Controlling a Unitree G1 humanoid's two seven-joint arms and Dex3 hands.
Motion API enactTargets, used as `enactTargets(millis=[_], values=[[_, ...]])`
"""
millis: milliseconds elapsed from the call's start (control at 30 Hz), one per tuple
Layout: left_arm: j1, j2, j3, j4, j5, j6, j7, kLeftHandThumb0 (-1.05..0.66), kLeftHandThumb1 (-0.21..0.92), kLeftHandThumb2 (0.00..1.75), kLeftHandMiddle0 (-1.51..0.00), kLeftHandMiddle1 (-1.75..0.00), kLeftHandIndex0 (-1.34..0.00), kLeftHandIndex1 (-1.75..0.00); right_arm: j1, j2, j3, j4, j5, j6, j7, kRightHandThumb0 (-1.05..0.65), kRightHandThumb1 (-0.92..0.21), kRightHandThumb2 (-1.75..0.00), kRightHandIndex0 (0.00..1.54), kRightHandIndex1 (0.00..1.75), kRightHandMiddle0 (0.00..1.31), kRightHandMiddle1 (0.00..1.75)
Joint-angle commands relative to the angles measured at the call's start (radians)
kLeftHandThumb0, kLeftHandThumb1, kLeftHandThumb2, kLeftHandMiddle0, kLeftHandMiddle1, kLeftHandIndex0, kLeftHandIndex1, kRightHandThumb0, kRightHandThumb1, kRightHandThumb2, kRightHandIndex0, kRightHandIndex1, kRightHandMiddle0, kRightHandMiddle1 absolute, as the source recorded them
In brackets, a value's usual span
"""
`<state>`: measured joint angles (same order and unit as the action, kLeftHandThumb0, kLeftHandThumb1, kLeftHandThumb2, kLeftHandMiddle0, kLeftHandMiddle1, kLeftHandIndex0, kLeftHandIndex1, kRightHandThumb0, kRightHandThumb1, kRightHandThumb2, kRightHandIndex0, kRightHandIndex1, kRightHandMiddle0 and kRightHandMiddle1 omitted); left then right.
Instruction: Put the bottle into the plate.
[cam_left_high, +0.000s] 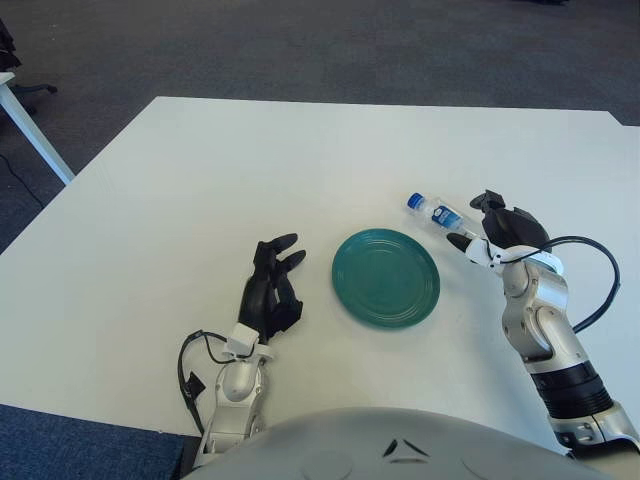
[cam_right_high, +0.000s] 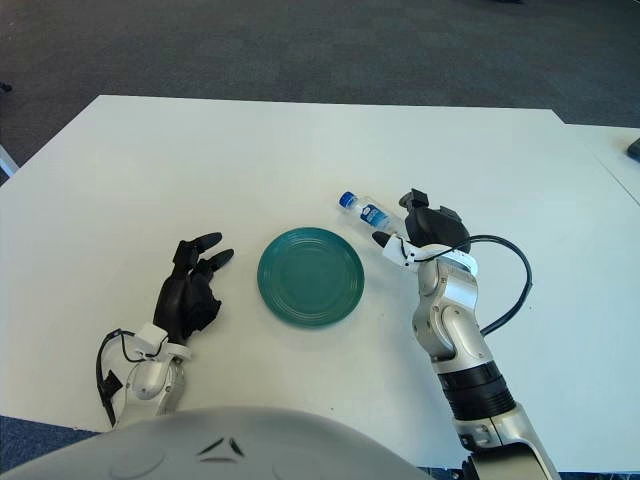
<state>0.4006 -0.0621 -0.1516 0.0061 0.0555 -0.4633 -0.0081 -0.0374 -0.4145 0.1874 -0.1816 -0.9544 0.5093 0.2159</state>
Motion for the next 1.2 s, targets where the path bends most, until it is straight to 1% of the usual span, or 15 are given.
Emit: enactTargets(millis=[0, 33, 100, 233, 367, 500, 567, 767, 933, 1067, 1167], values=[[0.018, 0.016, -0.002, 0.015, 0.003, 0.0, -0.01, -0.78, 0.92, 1.1, -0.34, -0.62, -0.11, -1.17, 0.009, -0.02, -0.001, 0.022, 0.013, -0.004, 0.013, -1.05, -0.92, -0.62, 0.15, 0.35, 0.0, 0.6], [0.021, 0.017, -0.003, 0.012, 0.004, 0.0, -0.01, -0.78, 0.92, 1.1, -0.34, -0.62, -0.1, -1.16, 0.01, -0.022, -0.001, 0.024, 0.013, -0.007, 0.014, -1.05, -0.92, -0.62, 0.14, 0.32, 0.0, 0.56], [0.025, 0.02, -0.006, 0.008, -0.001, -0.003, -0.014, -0.78, 0.92, 1.1, -0.33, -0.61, -0.1, -1.16, 0.012, -0.026, -0.002, 0.027, 0.016, -0.01, 0.02, -1.05, -0.92, -0.63, 0.14, 0.22, 0.0, 0.46], [0.032, 0.026, -0.008, 0.006, -0.014, -0.014, -0.026, -0.78, 0.92, 1.11, -0.31, -0.59, -0.08, -1.15, 0.017, -0.033, -0.002, 0.021, 0.018, -0.007, 0.042, -1.05, -0.92, -0.64, 0.09, 0.12, 0.0, 0.28], [0.047, 0.03, -0.013, -0.016, -0.004, 0.011, -0.024, -0.79, 0.92, 1.11, -0.3, -0.58, -0.06, -1.14, 0.025, -0.044, 0.002, 0.018, 0.013, -0.009, 0.057, -1.05, -0.92, -0.65, 0.05, 0.07, 0.0, 0.18], [0.056, 0.024, -0.018, -0.015, -0.004, -0.013, -0.02, -0.8, 0.92, 1.11, -0.28, -0.56, -0.03, -1.13, 0.02, -0.061, 0.014, 0.055, 0.012, -0.031, 0.052, -1.05, -0.92, -0.67, 0.02, 0.04, 0.0, 0.1], [0.06, 0.024, -0.021, -0.016, -0.006, -0.019, -0.021, -0.8, 0.92, 1.11, -0.28, -0.55, -0.02, -1.13, 0.022, -0.068, 0.017, 0.052, 0.009, -0.031, 0.061, -1.05, -0.92, -0.68, 0.01, 0.02, 0.0, 0.06], [0.067, 0.031, -0.028, -0.02, -0.009, -0.007, -0.03, -0.81, 0.92, 1.1, -0.28, -0.54, -0.01, -1.14, 0.024, -0.071, 0.021, 0.073, 0.014, -0.034, 0.064, -1.05, -0.92, -0.69, 0.0, 0.0, 0.0, 0.01], [0.062, 0.032, -0.029, -0.005, -0.002, -0.024, -0.027, -0.83, 0.92, 1.09, -0.3, -0.54, -0.01, -1.15, 0.01, -0.074, 0.026, 0.129, 0.022, -0.051, 0.049, -1.05, -0.92, -0.7, 0.0, 0.0, 0.0, 0.0], [0.063, 0.032, -0.032, -0.003, 0.005, -0.033, -0.025, -0.84, 0.92, 1.09, -0.3, -0.54, -0.01, -1.15, 0.007, -0.078, 0.025, 0.148, 0.028, -0.063, 0.041, -1.05, -0.92, -0.71, 0.0, 0.0, 0.0, 0.0], [0.067, 0.033, -0.035, -0.008, 0.007, -0.025, -0.026, -0.85, 0.92, 1.09, -0.31, -0.54, -0.02, -1.16, 0.003, -0.081, 0.024, 0.161, 0.034, -0.069, 0.036, -1.05, -0.92, -0.72, 0.0, 0.0, 0.0, 0.0]])
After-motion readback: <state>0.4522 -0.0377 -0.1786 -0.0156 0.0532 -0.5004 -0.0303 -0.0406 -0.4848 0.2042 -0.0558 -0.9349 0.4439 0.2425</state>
